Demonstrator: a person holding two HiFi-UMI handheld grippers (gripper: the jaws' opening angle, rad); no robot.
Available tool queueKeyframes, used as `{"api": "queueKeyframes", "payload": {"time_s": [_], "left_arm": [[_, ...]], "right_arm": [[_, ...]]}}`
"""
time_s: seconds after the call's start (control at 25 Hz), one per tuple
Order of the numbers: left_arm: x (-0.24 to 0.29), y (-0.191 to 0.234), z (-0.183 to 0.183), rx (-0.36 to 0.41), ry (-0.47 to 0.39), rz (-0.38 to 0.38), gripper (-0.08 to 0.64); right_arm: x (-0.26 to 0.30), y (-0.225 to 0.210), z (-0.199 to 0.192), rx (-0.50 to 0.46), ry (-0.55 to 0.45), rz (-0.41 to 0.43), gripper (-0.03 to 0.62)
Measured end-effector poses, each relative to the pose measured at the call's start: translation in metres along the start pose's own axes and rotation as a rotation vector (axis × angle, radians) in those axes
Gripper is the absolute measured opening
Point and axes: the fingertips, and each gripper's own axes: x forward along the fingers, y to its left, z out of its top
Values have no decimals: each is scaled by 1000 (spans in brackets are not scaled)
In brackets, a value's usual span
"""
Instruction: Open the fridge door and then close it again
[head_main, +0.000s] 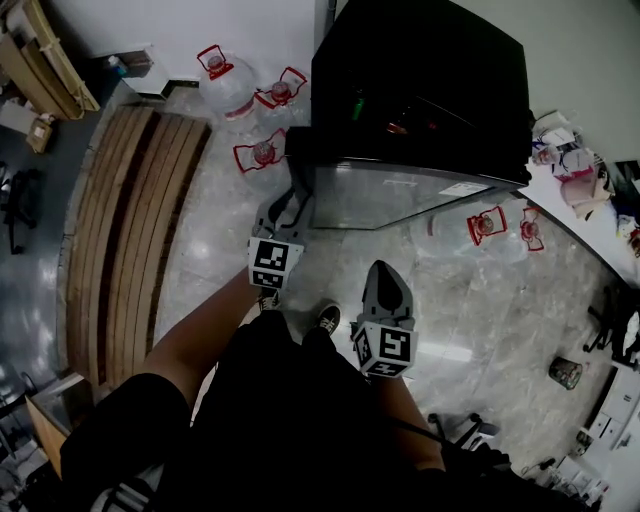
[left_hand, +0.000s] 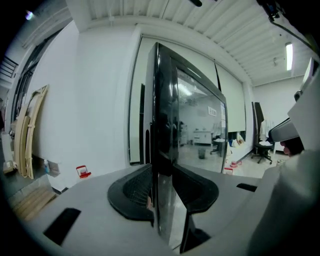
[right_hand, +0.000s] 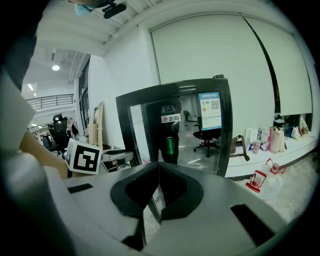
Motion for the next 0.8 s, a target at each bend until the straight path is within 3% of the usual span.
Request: {"api": "queueKeyframes", "payload": {"time_s": [0.8], "left_arm": [[95, 42, 20, 69, 20, -150, 123]], "right_arm": [[28, -15, 8, 49, -10, -135, 15]]}}
